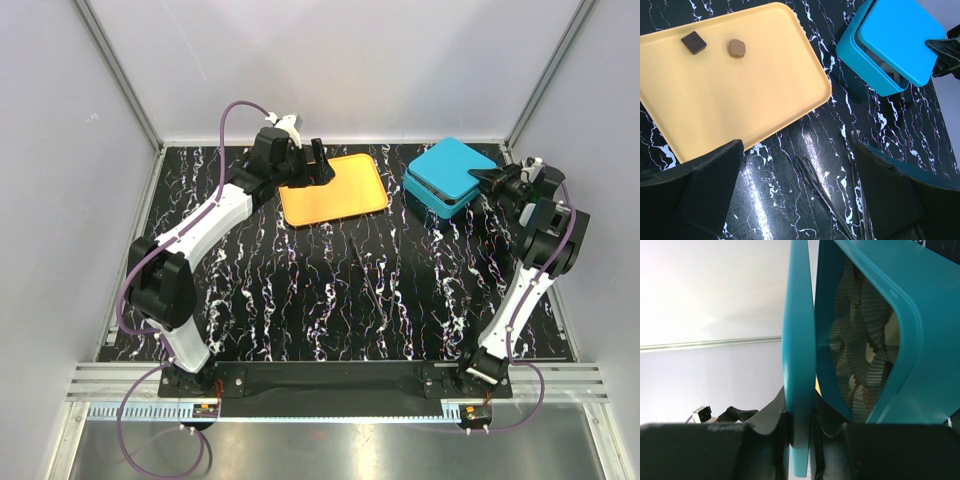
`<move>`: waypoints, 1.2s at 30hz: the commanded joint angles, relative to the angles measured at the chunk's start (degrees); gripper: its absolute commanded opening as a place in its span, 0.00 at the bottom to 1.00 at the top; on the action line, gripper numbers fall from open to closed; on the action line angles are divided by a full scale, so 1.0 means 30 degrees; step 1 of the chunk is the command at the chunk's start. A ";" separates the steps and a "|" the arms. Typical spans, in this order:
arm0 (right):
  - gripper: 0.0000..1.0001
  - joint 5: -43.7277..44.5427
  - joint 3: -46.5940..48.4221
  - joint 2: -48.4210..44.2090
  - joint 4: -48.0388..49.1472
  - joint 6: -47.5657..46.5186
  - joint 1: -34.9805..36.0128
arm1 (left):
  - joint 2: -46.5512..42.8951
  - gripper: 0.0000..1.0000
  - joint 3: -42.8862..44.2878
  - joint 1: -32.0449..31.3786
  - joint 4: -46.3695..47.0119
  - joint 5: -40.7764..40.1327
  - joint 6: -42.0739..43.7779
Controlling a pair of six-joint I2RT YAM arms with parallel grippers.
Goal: Pack the chocolate
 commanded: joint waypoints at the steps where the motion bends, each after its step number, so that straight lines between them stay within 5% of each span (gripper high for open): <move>1: 0.15 -0.0122 -0.0029 -0.1083 -0.0375 -0.0779 -0.0205 | -0.0891 0.98 0.0148 -0.0066 0.0615 -0.0087 0.0381; 20: 0.33 0.0904 -0.0527 -0.2021 -0.2840 -0.2628 -0.0468 | -0.1125 0.98 -0.0116 -0.0066 0.0615 -0.0233 0.0557; 27: 0.02 0.0027 -0.0879 -0.1905 0.0923 -0.0232 -0.0645 | -0.1125 0.98 -0.0087 -0.0066 0.0674 -0.0233 0.0527; 36: 0.00 -0.0092 -0.0469 -0.1144 0.4511 0.3084 -0.0148 | -0.1037 0.98 -0.0146 -0.0095 0.0820 -0.0175 0.0381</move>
